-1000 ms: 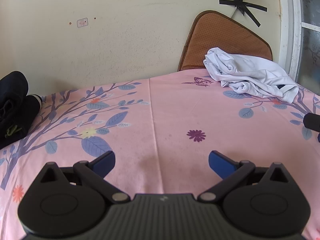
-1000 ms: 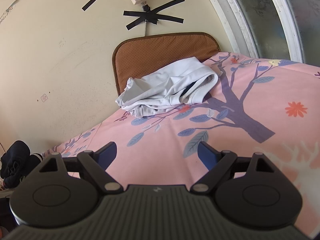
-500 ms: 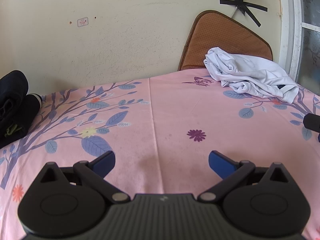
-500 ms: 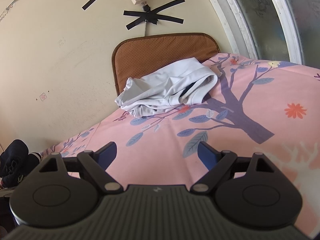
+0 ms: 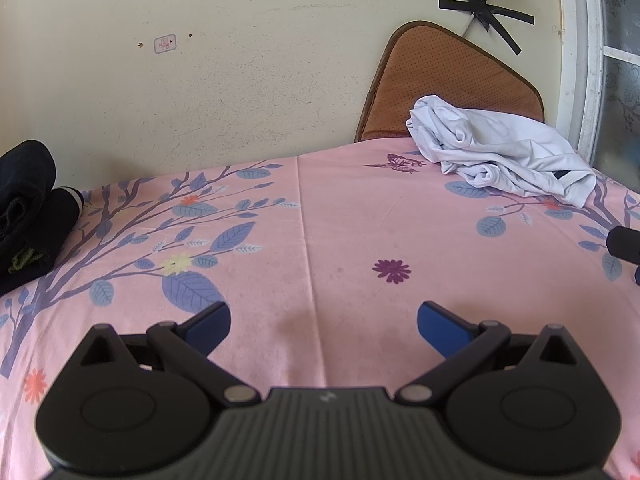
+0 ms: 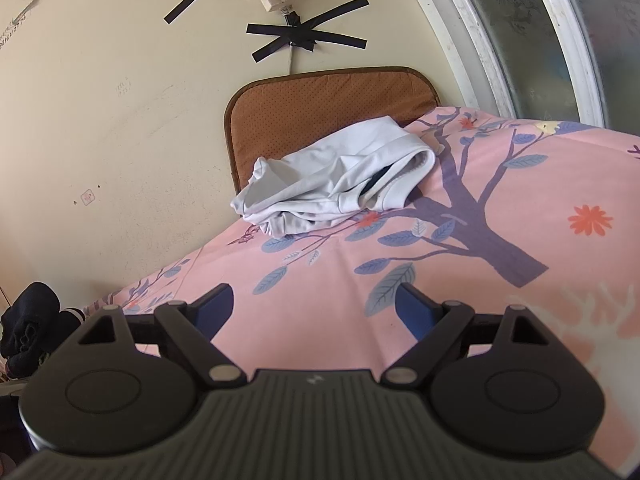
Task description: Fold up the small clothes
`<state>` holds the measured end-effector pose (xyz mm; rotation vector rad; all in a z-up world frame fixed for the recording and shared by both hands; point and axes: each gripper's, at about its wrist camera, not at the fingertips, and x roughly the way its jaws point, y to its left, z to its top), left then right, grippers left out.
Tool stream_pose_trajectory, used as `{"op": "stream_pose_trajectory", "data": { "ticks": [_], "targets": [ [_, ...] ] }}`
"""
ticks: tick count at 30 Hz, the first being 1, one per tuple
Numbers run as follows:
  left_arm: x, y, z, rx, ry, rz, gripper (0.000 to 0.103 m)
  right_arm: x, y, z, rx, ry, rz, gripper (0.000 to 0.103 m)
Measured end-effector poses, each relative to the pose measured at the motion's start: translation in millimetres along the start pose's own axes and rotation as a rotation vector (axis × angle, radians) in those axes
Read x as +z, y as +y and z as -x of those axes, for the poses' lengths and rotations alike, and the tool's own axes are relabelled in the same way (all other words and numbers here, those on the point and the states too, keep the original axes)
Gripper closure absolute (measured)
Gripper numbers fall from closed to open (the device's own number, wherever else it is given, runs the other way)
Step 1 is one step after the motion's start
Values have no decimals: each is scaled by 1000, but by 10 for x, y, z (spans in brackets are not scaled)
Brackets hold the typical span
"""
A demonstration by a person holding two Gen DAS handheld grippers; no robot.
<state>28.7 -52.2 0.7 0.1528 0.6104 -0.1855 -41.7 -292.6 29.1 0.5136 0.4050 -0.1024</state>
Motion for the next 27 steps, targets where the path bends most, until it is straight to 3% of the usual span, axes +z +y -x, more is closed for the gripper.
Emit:
{"op": "stream_pose_trajectory", "data": {
  "ticks": [27],
  "targets": [
    [15, 23, 9, -4, -2, 13, 0, -1, 25, -4, 1, -2, 3, 13]
  ]
}}
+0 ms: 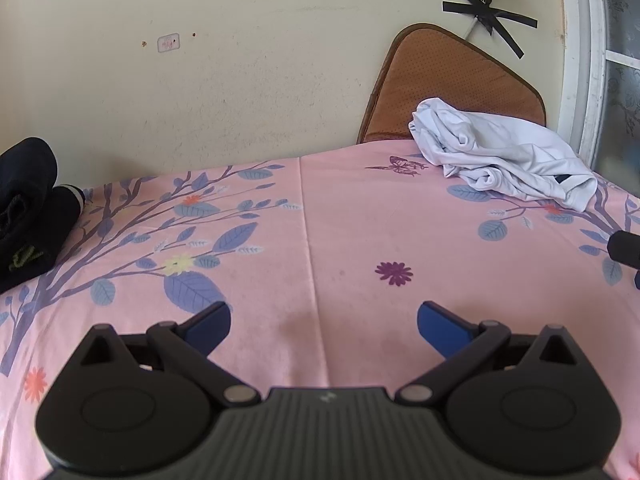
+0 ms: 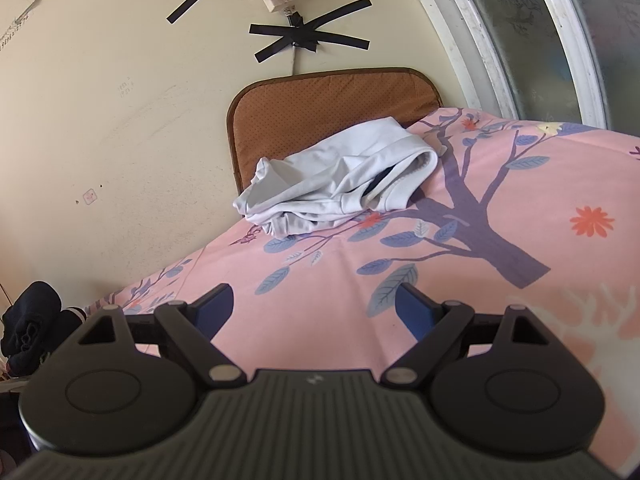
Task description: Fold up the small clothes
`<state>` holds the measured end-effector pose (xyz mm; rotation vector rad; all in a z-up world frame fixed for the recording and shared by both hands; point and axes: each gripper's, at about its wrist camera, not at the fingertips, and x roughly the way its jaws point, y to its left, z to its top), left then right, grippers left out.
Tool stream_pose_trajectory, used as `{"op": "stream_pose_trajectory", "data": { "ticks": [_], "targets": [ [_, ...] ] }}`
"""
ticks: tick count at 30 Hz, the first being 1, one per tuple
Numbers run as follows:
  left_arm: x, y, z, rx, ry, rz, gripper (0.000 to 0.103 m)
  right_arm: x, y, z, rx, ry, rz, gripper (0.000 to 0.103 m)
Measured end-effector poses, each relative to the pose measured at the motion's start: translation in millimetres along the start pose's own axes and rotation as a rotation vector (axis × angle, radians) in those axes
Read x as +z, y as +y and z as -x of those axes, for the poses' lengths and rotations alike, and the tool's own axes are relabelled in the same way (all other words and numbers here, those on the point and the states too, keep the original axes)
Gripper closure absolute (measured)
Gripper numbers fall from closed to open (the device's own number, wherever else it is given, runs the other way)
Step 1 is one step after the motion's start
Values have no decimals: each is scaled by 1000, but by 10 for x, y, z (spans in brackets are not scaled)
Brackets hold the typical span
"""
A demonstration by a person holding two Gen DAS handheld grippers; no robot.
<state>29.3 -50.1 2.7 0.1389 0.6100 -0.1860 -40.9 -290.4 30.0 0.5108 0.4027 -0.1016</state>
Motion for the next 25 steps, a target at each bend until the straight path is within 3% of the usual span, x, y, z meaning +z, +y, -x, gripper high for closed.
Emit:
{"op": "stream_pose_trajectory", "data": {
  "ticks": [25],
  "targets": [
    [-7, -40, 26, -2, -26, -17, 0, 16, -4, -15, 20, -2, 8, 13]
  ]
}}
